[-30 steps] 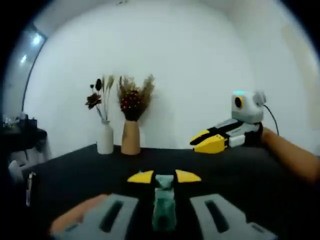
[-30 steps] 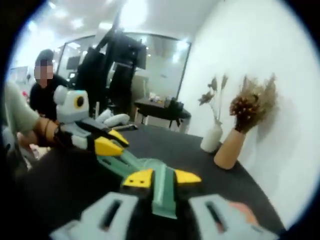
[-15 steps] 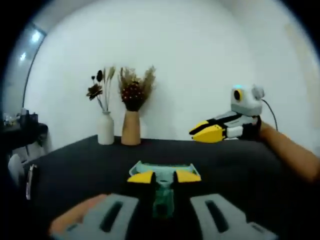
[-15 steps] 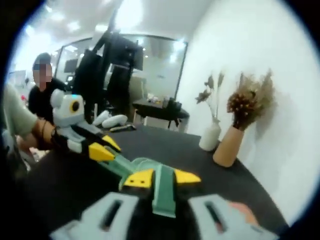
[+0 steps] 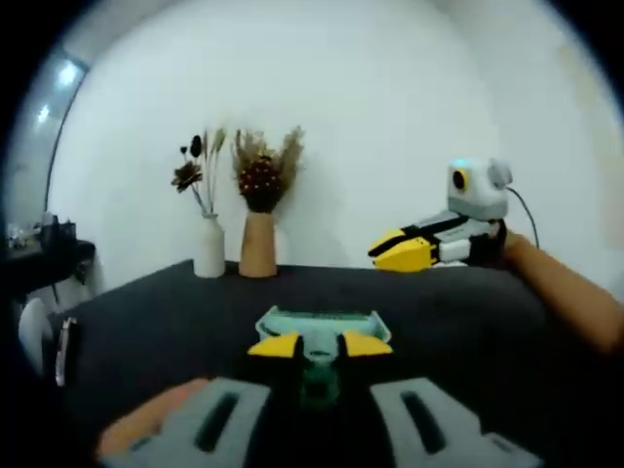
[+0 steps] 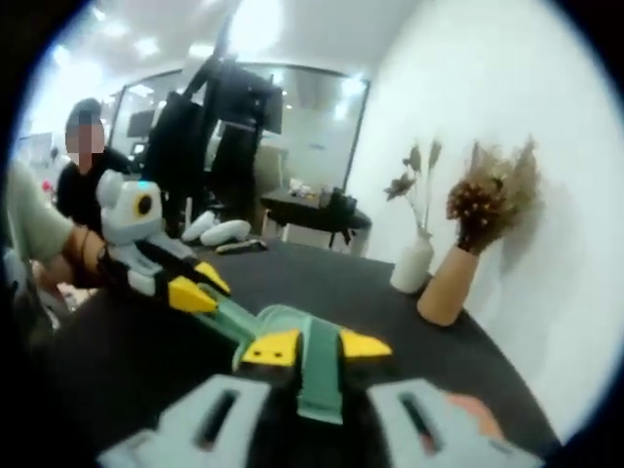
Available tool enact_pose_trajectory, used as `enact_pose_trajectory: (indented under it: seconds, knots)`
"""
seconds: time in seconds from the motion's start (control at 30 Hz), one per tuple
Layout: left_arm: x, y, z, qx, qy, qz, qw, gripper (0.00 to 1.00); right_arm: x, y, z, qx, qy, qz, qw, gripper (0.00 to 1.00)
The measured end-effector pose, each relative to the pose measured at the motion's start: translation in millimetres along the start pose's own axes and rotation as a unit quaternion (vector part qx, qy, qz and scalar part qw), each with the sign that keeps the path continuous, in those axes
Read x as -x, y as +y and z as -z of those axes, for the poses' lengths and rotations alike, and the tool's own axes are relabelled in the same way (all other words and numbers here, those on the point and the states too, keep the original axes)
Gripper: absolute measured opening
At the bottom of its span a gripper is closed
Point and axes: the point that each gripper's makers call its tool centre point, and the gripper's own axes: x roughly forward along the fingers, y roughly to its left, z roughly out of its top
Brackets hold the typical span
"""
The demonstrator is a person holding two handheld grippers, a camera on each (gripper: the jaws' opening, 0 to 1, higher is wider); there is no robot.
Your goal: Pick up the broom and sweep the trash on the tabletop into the dustpan.
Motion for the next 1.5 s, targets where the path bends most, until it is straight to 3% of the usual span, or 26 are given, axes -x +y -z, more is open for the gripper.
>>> enact_pose_trajectory:
  seconds: [0.17, 0.63, 0.67, 0.7, 0.73, 0.77, 0.83, 0.9, 0.97, 1.0, 1.07, 1.17, 1.27, 1.5]
  knots:
    - [5, -0.7, -6.2, 0.012, -0.016, 0.003, 0.9998, 0.23, 0, 1, 0.2, 0.001, 0.0, -0.001, 1.0, 0.13]
    - [20, 6.1, -25.3, 0.002, -0.032, -0.002, 0.9995, 0.23, 2, 2, 1.2, -0.001, 0.01, 0.01, 0.9999, 0.14]
    - [21, 5.5, -27.2, 0.008, -0.03, 0.005, 0.9995, 0.24, 4, -1, 1.9, -0.002, 0.017, 0.026, 0.9995, 0.14]
    - [23, 5.5, -28.7, 0.013, -0.025, 0.008, 0.9996, 0.24, 9, -17, 7.8, -0.008, 0.05, 0.087, 0.9949, 0.14]
    - [24, 6.2, -31.1, 0.014, -0.023, 0.01, 0.9996, 0.24, 14, -25, 9.2, 0.011, 0.075, 0.117, 0.9902, 0.14]
    - [24, 5.0, -32.7, 0.015, -0.019, 0.015, 0.9996, 0.24, 17, -27, 7.1, 0.009, 0.082, 0.137, 0.9872, 0.14]
    - [24, 1.9, -34.5, 0.007, -0.003, 0.025, 0.9997, 0.25, 22, -16, -3.8, -0.021, 0.06, 0.13, 0.9894, 0.17]
    - [25, -2.6, -38.6, 0.007, 0.0, 0.034, 0.9994, 0.26, 33, -3, -10.4, -0.041, 0.058, 0.12, 0.9902, 0.21]
    - [25, -11.6, -41.4, 0.009, 0.004, 0.049, 0.9987, 0.29, 48, -2, -7.2, -0.057, 0.081, 0.153, 0.9832, 0.23]
    - [26, -15.7, -44.3, 0.007, 0.001, 0.052, 0.9986, 0.29, 56, 1, -5.9, -0.041, 0.092, 0.16, 0.982, 0.24]
    - [26, -31.4, -49.2, 0.003, 0.001, 0.074, 0.9973, 0.3, 78, 3, -1.1, -0.063, 0.107, 0.189, 0.9742, 0.27]
    - [24, -50.0, -51.2, -0.004, 0.008, 0.097, 0.9953, 0.34, 107, 11, 0.1, -0.093, 0.1, 0.208, 0.9685, 0.32]
    - [20, -68.3, -53.5, -0.014, 0.012, 0.12, 0.9927, 0.37, 132, 17, 0.1, -0.107, 0.091, 0.223, 0.9646, 0.47]
    - [11, -101.2, -49.6, -0.026, 0.029, 0.151, 0.9877, 0.46, 199, 30, 9.5, -0.093, 0.107, 0.268, 0.9531, 0.57]
